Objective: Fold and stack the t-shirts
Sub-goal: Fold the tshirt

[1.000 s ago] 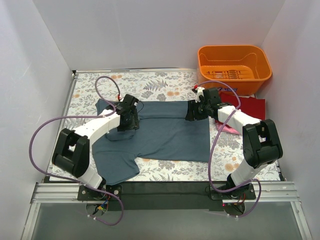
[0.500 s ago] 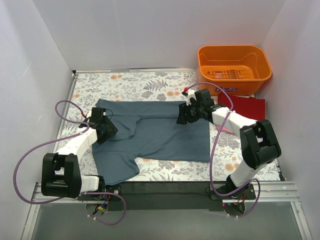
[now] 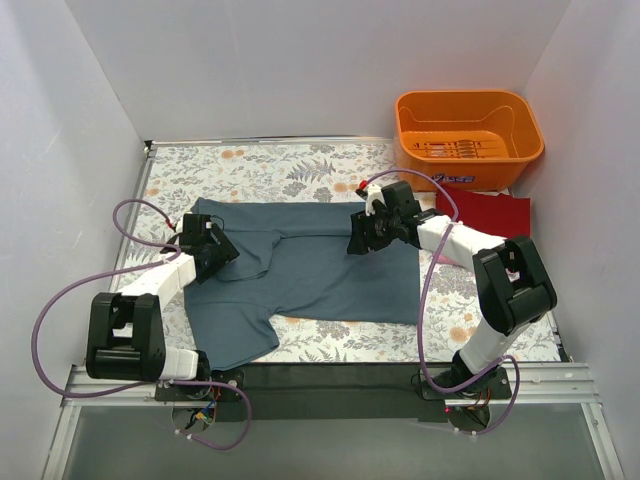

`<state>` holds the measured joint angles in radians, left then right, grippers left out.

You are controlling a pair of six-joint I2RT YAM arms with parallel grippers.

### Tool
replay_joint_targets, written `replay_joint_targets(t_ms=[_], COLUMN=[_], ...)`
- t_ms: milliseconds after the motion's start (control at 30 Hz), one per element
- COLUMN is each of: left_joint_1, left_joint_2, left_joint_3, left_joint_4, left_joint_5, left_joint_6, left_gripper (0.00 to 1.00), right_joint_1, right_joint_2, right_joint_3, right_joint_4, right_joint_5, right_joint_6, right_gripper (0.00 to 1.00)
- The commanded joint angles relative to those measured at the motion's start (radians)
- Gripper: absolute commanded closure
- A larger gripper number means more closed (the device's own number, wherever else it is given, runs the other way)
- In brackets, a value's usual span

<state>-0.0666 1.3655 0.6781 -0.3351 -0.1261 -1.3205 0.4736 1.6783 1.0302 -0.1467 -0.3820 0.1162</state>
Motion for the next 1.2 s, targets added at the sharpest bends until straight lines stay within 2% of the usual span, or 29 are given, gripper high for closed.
replay_joint_targets(t_ms=[0, 300, 400, 700, 833, 1067, 1167], left_joint_1=[0.007, 0.005, 0.005, 0.005, 0.004, 0.004, 0.004], left_joint_2=[0.003, -0.092, -0.118, -0.157, -0.171, -0.178, -0.186], left_joint_3=[0.021, 0.024, 0.024, 0.051, 0.031, 0.049, 0.054], left_joint_4=[0.033, -0.045, -0.08, -0.203, -0.177, -0.194, -0.212], left_joint_5=[0.051, 0.169, 0.172, 0.151, 0.181, 0.138, 0.083], left_joint_6=[0.023, -0.023, -0.029, -0.08, -0.1, -0.118, -0.123], left_gripper=[0.33, 0.61, 0.66, 0.71, 0.71, 0.72, 0.76], right_joint_1=[0.003, 0.01, 0.016, 0.034, 0.039, 0.039, 0.039], right_joint_2=[0.008, 0.017, 0.023, 0.032, 0.035, 0.031, 0.035], right_joint_3=[0.018, 0.022, 0.028, 0.034, 0.033, 0.03, 0.031], right_joint_4=[0.039, 0.039, 0.039, 0.039, 0.039, 0.039, 0.039], right_joint_5=[-0.024, -0.034, -0.038, -0.038, -0.04, -0.038, -0.044], right_joint_6=[-0.007, -0.007, -0.004, -0.004, -0.004, -0.007, -0.006], right_gripper=[0.5, 0.5, 0.51, 0.51, 0.51, 0.51, 0.51])
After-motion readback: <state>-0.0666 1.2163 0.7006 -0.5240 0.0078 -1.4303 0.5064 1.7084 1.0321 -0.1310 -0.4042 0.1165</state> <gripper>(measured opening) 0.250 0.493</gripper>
